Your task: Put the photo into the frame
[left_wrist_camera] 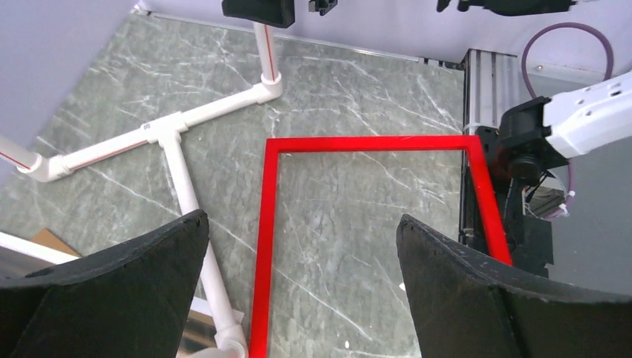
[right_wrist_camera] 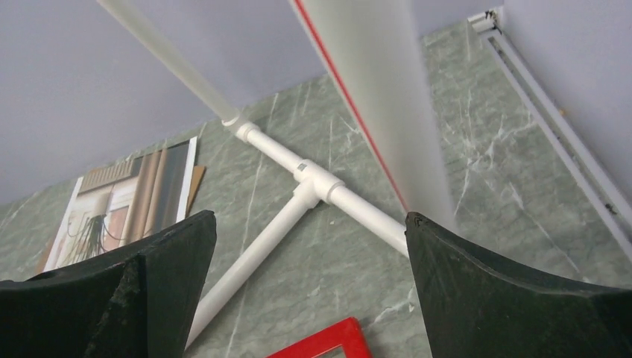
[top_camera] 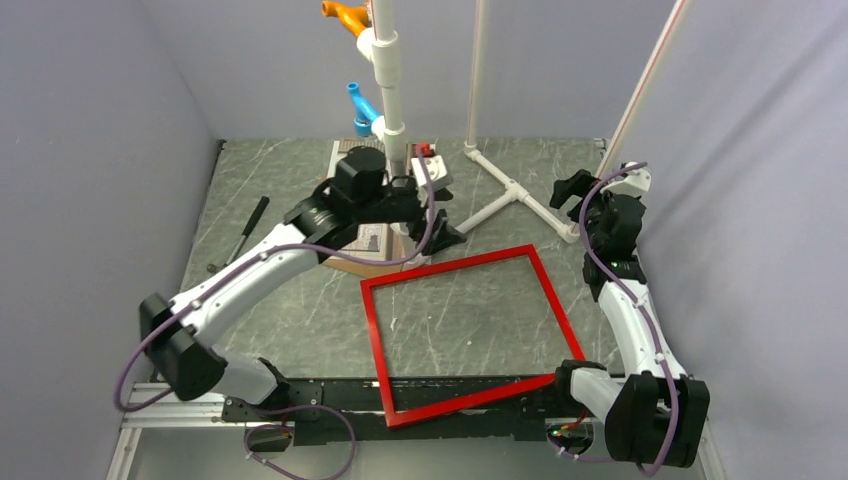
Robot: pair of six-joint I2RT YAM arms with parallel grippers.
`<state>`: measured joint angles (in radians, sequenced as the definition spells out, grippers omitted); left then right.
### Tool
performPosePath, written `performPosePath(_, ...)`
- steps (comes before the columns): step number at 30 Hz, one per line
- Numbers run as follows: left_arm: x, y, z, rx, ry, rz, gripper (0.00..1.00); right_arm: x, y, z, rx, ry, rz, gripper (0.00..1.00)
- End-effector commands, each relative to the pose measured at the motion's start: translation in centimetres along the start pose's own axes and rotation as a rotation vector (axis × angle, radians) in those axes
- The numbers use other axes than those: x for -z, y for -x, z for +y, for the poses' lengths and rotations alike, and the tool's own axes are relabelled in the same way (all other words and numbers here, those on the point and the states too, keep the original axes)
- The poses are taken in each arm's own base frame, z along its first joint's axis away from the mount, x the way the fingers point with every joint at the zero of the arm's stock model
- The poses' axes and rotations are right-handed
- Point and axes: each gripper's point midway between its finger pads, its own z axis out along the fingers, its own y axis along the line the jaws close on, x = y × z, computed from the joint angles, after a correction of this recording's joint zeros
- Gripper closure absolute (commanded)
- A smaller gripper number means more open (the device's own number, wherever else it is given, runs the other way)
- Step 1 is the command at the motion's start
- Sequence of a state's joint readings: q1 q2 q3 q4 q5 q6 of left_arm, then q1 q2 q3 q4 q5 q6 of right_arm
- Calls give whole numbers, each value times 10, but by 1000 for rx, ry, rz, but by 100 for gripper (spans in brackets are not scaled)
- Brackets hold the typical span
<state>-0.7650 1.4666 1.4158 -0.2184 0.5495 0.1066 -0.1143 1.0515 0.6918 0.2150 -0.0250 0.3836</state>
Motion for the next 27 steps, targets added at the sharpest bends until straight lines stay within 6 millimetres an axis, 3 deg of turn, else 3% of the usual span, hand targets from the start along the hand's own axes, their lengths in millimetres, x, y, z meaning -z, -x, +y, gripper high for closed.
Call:
performPosePath(1,35,9,-10,0,21,-14,1,8,13,1,87,8,-57,0)
performPosePath(6,29,-2,-2,3,25,80,1,0,11,-11,89,-53,-57,0)
performPosePath(10,26,1,-14,6,-50,95,0,-4,9,-7,85,-36,-38,0)
performPosePath(16,43,12,-30,-40,-71,62,1,-2,8,-3,97,-11,-35,0)
performPosePath(27,87,28,-59,-60,-48,10,1,-1,-4,58,179,260,-6,1)
